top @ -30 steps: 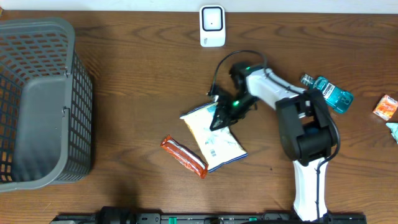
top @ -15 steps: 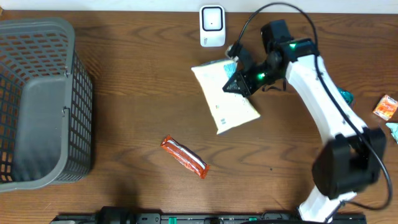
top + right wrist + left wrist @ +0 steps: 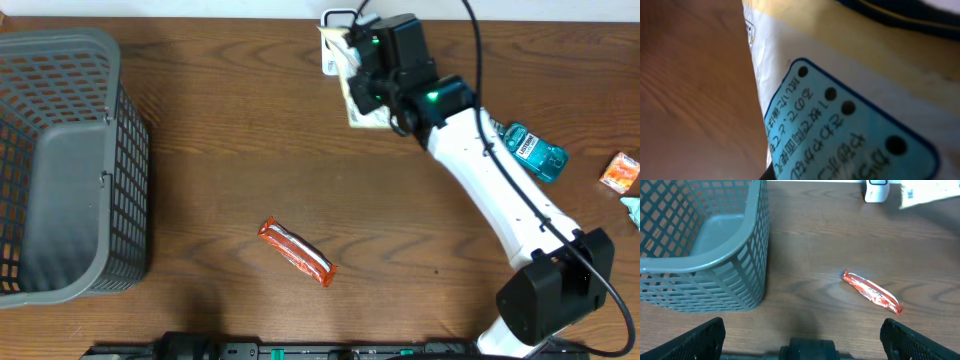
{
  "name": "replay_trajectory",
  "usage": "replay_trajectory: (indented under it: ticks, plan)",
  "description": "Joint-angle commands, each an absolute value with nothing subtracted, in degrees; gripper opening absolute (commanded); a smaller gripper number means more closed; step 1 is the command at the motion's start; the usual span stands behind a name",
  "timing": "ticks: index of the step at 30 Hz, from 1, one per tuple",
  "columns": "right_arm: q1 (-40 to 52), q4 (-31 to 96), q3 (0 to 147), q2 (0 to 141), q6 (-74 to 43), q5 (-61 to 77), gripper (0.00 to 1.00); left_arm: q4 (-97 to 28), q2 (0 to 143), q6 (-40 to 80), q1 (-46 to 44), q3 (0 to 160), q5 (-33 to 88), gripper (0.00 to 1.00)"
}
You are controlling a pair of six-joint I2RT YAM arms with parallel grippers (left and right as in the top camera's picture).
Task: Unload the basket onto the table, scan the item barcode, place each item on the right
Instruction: 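Lift the snack bag up to the white scanner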
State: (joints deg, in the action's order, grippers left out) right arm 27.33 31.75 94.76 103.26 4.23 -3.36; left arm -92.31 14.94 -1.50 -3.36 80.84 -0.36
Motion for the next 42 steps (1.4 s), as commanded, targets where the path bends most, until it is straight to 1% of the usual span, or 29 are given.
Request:
replay_trajectory:
  ticks: [1,4,9,14,20,24,26,31,36,39,42]
  plan:
    - [29.54,27.86,95.61,102.67,7.35,-7.14,0.01,-96.66,15.18,-1.43,-3.07,80.75,-0.71,0.99]
    - [30.00,23.75,95.59,103.90,12.03,-6.96,0.01,-96.66,15.18,-1.43,-3.07,80.75,-0.71,0.99]
    - [30.04,13.74,95.59,107.72,24.08,-7.44,0.01,-96.66,15.16,-1.45,-3.07,80.75,-0.71,0.99]
    - [30.11,-0.32,95.59,113.56,31.29,-12.27,0.02,-96.66,15.16,-1.43,-3.07,80.75,-0.71,0.99]
    - [30.98,-20.29,95.59,121.47,40.05,-19.92,0.01,-96.66,15.18,-1.43,-3.07,80.75,-0.71,0.99]
    - [31.79,-30.06,95.61,126.17,48.80,-21.21,0.01,-96.68,15.18,-1.43,-3.07,80.75,-0.71,0.99]
    - [32.14,-33.93,95.61,128.05,50.00,-21.56,0.01,-96.66,15.18,-1.43,-3.07,80.75,-0.71,0.99]
    - [32.69,-35.75,95.64,132.05,54.24,-21.41,0.01,-96.66,15.18,-1.43,-3.07,80.75,-0.71,0.99]
    - [33.17,-35.75,95.61,136.51,62.19,-22.85,0.01,-96.66,15.18,-1.45,-3.07,80.75,-0.71,0.99]
    - [33.50,-35.33,95.61,138.72,63.13,-23.79,0.01,-96.66,15.18,-1.45,-3.07,80.75,-0.71,0.99]
    - [33.65,-32.32,95.61,139.55,62.57,-23.68,0.01,-96.66,15.18,-1.43,-3.07,80.75,-0.71,0.99]
